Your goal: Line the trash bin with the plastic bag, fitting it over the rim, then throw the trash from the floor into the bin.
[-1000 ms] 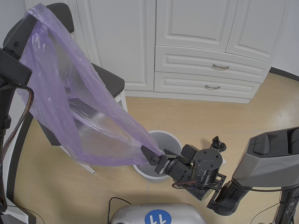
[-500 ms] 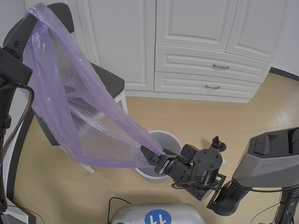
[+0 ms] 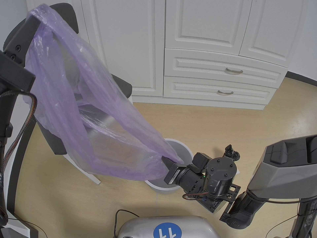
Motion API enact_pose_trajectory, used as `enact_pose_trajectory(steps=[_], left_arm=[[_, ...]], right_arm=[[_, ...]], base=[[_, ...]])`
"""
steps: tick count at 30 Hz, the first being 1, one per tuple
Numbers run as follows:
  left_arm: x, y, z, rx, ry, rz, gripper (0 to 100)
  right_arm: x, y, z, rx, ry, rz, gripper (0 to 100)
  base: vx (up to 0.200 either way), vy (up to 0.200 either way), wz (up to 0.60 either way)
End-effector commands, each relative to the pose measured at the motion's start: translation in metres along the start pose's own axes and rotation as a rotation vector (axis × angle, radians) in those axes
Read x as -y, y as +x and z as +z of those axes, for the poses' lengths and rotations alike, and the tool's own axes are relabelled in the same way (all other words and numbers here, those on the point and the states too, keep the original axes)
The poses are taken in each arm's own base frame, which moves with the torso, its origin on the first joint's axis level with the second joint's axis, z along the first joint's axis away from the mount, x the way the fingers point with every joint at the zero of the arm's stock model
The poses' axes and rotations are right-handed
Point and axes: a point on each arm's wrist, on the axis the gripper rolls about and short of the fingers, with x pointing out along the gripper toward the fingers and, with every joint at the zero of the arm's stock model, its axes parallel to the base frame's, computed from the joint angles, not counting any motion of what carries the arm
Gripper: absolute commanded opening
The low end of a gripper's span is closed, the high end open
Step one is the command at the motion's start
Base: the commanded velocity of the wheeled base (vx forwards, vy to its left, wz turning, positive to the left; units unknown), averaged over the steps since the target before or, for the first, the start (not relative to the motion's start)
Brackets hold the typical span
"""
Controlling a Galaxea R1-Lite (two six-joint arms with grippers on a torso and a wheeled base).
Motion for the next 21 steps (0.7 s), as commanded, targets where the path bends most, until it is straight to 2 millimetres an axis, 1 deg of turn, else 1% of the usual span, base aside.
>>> enact_pose_trajectory(steps=[1, 6, 9, 14, 17, 18, 19, 21], left_arm=[[0.001, -0.001, -0.003, -0.011, 0.003, -0.003, 0], [0.002, 0.000, -0.008, -0.029, 0.008, -0.006, 0], [0.002, -0.006, -0.015, -0.063, 0.026, -0.015, 0], [0.003, -0.009, -0.031, -0.130, 0.054, -0.018, 0], [0.004, -0.010, -0.040, -0.163, 0.070, -0.018, 0], [0.003, -0.010, -0.046, -0.183, 0.082, -0.018, 0], [0.003, -0.011, -0.047, -0.185, 0.083, -0.017, 0], [0.002, -0.013, -0.056, -0.222, 0.102, -0.016, 0]], right_arm=[[-0.004, -0.002, 0.008, 0.030, 0.004, 0.019, 0], [-0.005, -0.003, 0.016, 0.052, -0.022, 0.020, 0], [-0.003, -0.004, 0.024, 0.079, -0.073, 0.006, 0], [-0.003, -0.011, 0.050, 0.150, -0.192, -0.019, 0], [0.000, -0.020, 0.063, 0.174, -0.248, -0.038, 0], [0.002, -0.025, 0.071, 0.186, -0.285, -0.045, 0], [0.002, -0.026, 0.072, 0.188, -0.288, -0.046, 0], [0.007, -0.036, 0.085, 0.210, -0.371, -0.077, 0]], base=[[0.000, 0.000, 0.00], [0.000, 0.000, 0.00], [0.000, 0.000, 0.00], [0.000, 0.000, 0.00], [0.000, 0.000, 0.00], [0.000, 0.000, 0.00], [0.000, 0.000, 0.00], [0.000, 0.000, 0.00]])
